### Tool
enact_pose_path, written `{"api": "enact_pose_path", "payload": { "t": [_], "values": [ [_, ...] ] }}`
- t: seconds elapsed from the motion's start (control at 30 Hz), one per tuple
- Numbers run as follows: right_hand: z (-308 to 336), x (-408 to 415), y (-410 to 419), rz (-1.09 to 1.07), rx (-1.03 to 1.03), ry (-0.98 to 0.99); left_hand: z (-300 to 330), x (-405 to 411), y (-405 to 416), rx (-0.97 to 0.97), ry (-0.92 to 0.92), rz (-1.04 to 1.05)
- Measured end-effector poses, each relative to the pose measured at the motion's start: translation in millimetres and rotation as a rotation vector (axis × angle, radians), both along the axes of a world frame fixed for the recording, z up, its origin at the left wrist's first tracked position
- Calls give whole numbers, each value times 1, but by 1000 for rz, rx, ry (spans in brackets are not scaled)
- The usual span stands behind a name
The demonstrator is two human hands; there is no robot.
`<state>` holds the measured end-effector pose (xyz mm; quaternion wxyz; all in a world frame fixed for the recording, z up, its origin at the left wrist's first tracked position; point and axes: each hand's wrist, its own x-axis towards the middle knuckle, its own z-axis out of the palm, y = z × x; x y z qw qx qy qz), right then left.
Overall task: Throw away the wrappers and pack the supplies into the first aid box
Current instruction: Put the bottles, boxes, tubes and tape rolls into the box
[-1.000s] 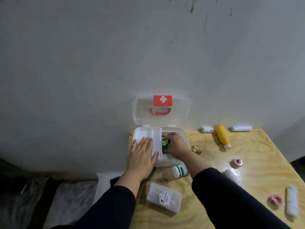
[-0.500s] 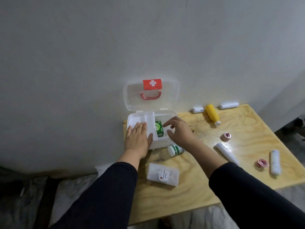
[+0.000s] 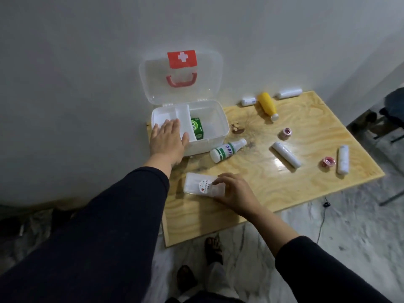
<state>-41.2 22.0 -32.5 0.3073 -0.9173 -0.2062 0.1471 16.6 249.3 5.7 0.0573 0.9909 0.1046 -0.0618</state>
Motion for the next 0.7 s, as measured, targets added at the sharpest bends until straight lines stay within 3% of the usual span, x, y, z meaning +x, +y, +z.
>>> {"api": "enact_pose_path", "payload": {
  "t": [0.2,0.47,0.7],
  "values": [
    [17,6,-6,1,46,20,1,0,0,-5,10,-1],
    [102,55,-32,-81,62,-123,6,-12,0,-10,49,-35],
    [120,116,6,-95,-198,-331,8,-16,-5,-31,27,-10]
  ]
}}
